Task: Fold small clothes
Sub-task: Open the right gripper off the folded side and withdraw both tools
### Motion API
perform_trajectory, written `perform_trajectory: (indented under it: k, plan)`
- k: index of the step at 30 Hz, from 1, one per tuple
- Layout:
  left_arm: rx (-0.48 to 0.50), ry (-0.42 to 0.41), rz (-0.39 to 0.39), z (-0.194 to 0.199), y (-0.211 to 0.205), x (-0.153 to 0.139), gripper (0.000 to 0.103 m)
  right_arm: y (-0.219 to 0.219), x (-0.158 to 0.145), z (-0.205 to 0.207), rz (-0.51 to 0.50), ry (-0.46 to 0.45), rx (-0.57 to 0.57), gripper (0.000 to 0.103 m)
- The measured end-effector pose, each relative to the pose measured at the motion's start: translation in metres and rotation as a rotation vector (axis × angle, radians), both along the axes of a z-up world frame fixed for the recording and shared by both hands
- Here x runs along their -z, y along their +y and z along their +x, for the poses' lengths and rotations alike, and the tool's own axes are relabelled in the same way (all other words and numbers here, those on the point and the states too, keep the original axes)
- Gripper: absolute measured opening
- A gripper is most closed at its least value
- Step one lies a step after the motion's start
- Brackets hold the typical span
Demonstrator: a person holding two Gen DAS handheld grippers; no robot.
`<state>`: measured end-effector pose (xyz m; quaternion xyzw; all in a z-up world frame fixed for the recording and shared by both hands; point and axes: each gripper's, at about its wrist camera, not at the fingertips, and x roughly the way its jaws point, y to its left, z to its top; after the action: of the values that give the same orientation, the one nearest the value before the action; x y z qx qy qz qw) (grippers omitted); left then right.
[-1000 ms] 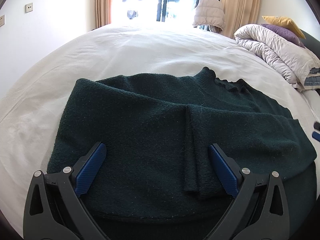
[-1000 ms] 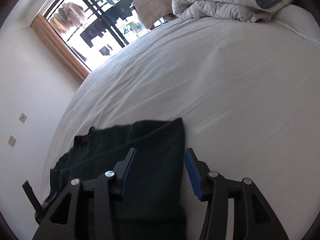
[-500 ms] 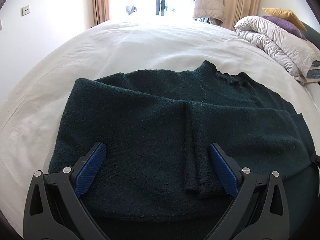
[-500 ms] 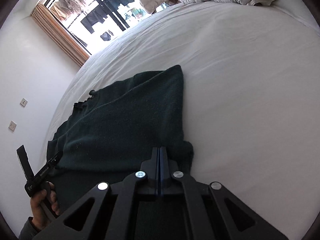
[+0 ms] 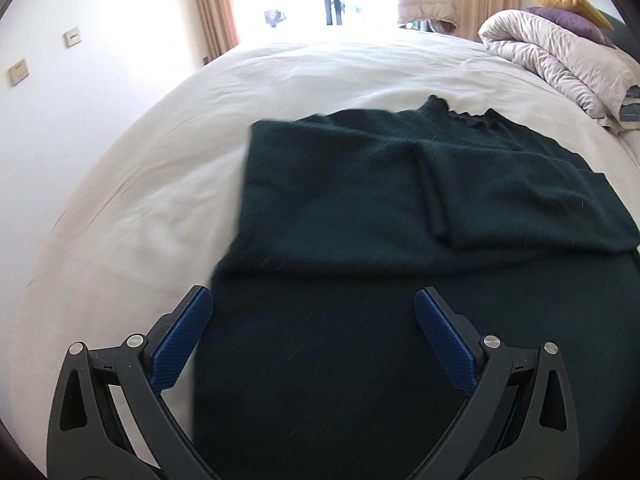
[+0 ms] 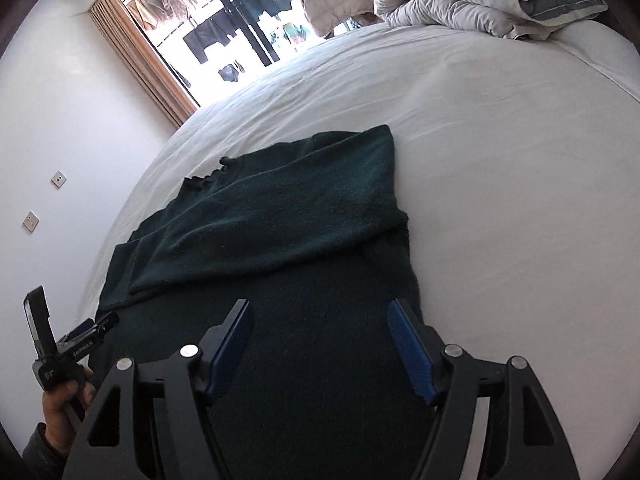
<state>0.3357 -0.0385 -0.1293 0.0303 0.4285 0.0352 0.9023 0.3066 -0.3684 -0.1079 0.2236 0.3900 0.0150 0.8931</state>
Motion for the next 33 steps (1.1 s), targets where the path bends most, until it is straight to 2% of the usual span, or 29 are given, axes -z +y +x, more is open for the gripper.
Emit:
perform_trajectory:
  k: [3, 6, 8, 9, 10, 12, 19, 25, 29, 31, 33]
  plan:
    - [-0.032, 0.011, -0.024, -0.037, 0.020, 0.003, 0.103, 0.018, -0.006, -0.029, -0.009, -0.034, -0.026, 0.073]
    - [-0.045, 0.021, -0.024, -0.071, 0.030, 0.005, 0.103, 0.035, -0.001, -0.050, 0.062, -0.045, -0.071, 0.073]
    - [-0.041, 0.005, -0.003, -0.092, 0.031, 0.001, 0.103, 0.046, 0.014, -0.059, 0.100, 0.001, -0.109, 0.080]
    - [-0.030, 0.005, 0.030, -0.101, 0.028, 0.001, 0.103, 0.052, 0.025, -0.060, 0.088, 0.065, -0.109, 0.081]
    - [-0.016, 0.012, 0.067, -0.108, 0.025, 0.002, 0.103, 0.058, 0.031, -0.065, 0.059, 0.088, -0.105, 0.081]
    - [0.022, 0.031, 0.105, -0.124, 0.021, 0.008, 0.103, 0.069, 0.028, -0.080, -0.017, 0.054, -0.122, 0.081]
    - [0.018, 0.030, 0.042, -0.165, 0.041, 0.013, 0.103, 0.090, 0.025, -0.126, -0.203, 0.074, -0.164, 0.081]
    - [0.051, -0.007, 0.020, -0.209, 0.050, 0.017, 0.103, 0.081, 0.012, -0.168, -0.220, 0.052, -0.143, 0.081]
    - [0.078, -0.059, 0.015, -0.250, 0.060, 0.009, 0.103, 0.075, -0.009, -0.195, -0.277, -0.020, -0.113, 0.081]
    - [0.115, -0.103, 0.051, -0.270, 0.058, 0.005, 0.103, 0.074, -0.021, -0.208, -0.341, -0.060, -0.118, 0.081]
    - [0.168, -0.150, 0.127, -0.294, 0.053, 0.000, 0.103, 0.074, -0.031, -0.218, -0.406, -0.089, -0.129, 0.081]
